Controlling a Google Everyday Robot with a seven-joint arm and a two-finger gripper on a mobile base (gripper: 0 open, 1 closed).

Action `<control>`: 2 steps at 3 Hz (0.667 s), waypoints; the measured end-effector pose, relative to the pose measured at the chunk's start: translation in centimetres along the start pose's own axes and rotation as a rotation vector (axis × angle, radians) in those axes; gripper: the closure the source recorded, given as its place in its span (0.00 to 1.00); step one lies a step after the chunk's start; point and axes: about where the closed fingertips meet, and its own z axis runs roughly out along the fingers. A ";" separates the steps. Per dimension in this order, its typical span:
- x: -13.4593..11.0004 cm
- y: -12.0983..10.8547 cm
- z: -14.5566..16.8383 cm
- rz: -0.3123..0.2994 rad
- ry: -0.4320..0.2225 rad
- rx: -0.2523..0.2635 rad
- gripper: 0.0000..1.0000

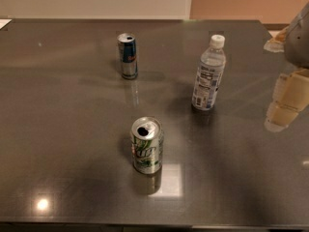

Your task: Move blue plastic bottle near redbull can

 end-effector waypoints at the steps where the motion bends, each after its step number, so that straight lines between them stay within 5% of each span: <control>1: 0.0 0.0 0.0 0.000 0.000 0.000 0.00; 2: -0.8 -1.4 -0.1 0.014 -0.065 0.003 0.00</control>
Offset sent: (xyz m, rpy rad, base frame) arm 0.0379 0.0078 0.0130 0.1715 -0.0277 0.0069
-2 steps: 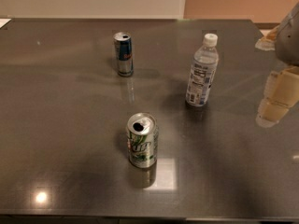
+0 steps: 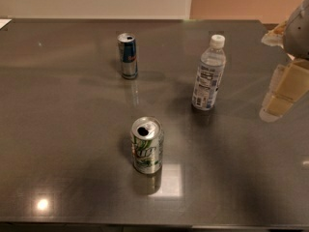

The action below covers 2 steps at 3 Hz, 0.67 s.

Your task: Move blue plastic bottle near redbull can

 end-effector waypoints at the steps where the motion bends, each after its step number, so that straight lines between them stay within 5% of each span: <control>1: -1.4 -2.7 0.8 0.031 -0.075 0.003 0.00; 2: -3.0 -4.8 2.1 0.059 -0.130 -0.001 0.00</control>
Offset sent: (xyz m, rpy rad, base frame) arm 0.0891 0.0296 -0.0020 0.2125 -0.0252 -0.0421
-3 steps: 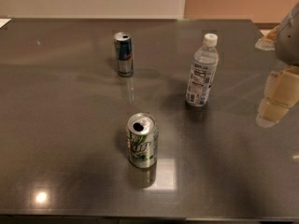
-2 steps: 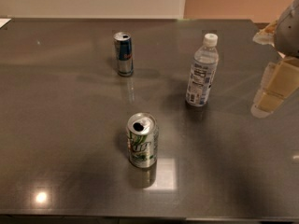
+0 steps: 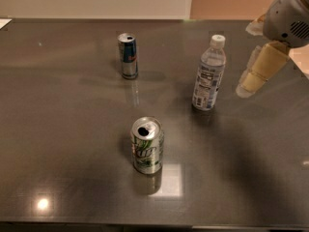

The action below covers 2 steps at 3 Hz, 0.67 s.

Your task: Move blue plastic bottle near redbull can

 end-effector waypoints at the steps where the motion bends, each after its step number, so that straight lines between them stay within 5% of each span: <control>1: -1.7 -1.1 2.1 0.026 -0.047 -0.005 0.00; 2: -2.6 -2.6 3.7 0.084 -0.086 0.011 0.00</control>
Offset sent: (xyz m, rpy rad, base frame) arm 0.0684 0.0318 -0.0265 0.1676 -0.0226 -0.1261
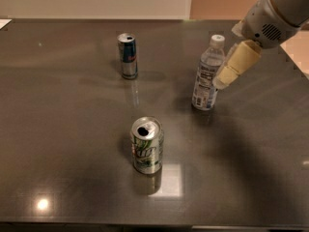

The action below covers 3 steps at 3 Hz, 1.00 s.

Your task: Move blue plastic bottle near redbull can

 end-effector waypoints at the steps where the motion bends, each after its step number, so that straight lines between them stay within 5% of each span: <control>1: -0.4 -1.0 1.3 0.059 -0.039 -0.009 0.00; 3: 0.5 -1.1 2.6 0.130 -0.056 -0.047 0.00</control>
Offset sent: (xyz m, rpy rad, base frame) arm 0.0274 -0.0011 -0.0221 0.1415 0.0708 -0.1050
